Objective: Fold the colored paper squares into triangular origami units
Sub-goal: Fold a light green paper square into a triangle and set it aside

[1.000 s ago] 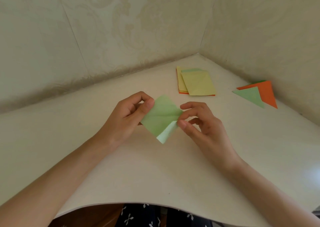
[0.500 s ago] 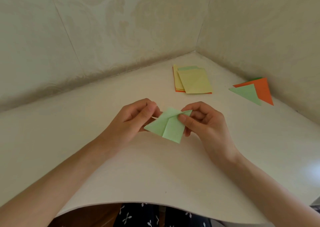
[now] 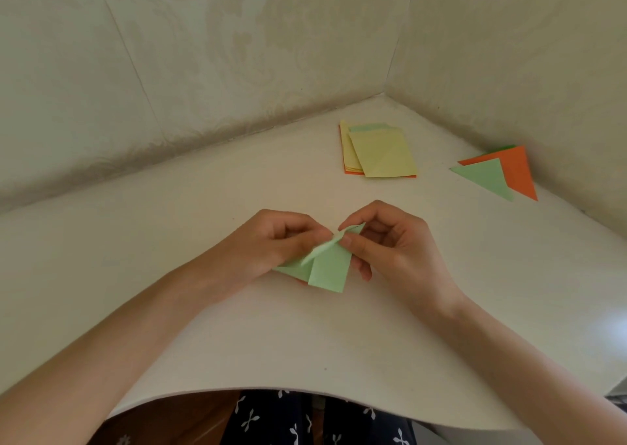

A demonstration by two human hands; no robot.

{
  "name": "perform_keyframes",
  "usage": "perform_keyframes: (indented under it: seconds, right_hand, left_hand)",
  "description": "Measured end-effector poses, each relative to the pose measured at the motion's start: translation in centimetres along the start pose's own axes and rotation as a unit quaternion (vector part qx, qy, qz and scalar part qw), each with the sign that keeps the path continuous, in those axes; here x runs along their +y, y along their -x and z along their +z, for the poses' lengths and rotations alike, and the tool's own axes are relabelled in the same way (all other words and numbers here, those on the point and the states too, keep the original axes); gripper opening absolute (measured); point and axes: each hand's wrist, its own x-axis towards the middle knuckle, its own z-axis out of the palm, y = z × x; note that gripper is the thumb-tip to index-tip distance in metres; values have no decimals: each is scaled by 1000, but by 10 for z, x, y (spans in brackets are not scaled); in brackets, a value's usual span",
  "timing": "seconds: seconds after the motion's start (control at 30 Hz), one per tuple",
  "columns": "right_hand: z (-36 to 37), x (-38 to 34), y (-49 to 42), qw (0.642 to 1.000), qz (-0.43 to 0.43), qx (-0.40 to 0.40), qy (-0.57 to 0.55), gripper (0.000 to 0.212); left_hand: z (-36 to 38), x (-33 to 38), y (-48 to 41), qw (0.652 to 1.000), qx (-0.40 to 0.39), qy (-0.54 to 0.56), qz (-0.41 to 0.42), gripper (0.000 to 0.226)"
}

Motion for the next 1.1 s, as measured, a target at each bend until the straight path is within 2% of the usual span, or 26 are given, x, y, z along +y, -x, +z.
perform_keyframes:
  seconds: [0.13, 0.27, 0.33, 0.47, 0.53, 0.6, 0.67, 0.73, 0.83, 0.97, 1.1]
  right_hand:
    - [-2, 1, 0, 1000, 17, -2, -7, 27]
    - [-7, -2, -2, 987, 77, -48, -132, 16]
    - [-8, -2, -3, 982, 100, -57, -151, 18]
    - [-5, -1, -3, 991, 107, -13, -81, 8]
    - [-6, 0, -4, 993, 98, 23, -58, 10]
    - [-9, 1, -3, 994, 65, 59, 68, 14]
    - [-10, 2, -2, 966, 38, 70, 245, 14]
    - [-9, 0, 1, 952, 35, 56, 297, 14]
    - [-9, -2, 0, 975, 23, 69, 212, 16]
    - [-10, -5, -2, 991, 24, 112, 67, 11]
    - [-5, -5, -1, 995, 43, 71, 46, 9]
  left_hand:
    - [1, -1, 0, 1000, 11, -7, 11, 18]
    - [1, -3, -2, 999, 41, -1, 28, 11]
    - [2, -4, -2, 998, 58, -9, 37, 5]
    - [3, -6, -3, 996, 59, -56, 44, 2]
    - [2, -7, -3, 994, 74, -64, 54, 10]
    - [-2, -7, -5, 991, 95, -67, 66, 20]
    - [-6, -7, -6, 989, 119, -59, 69, 29]
    - [-6, -7, -7, 986, 147, -28, 75, 38]
    - [-4, -6, -5, 977, 194, 42, 78, 43]
    - [0, -1, -2, 979, 181, 66, 70, 35]
    - [3, -1, -1, 975, 190, 65, 94, 25]
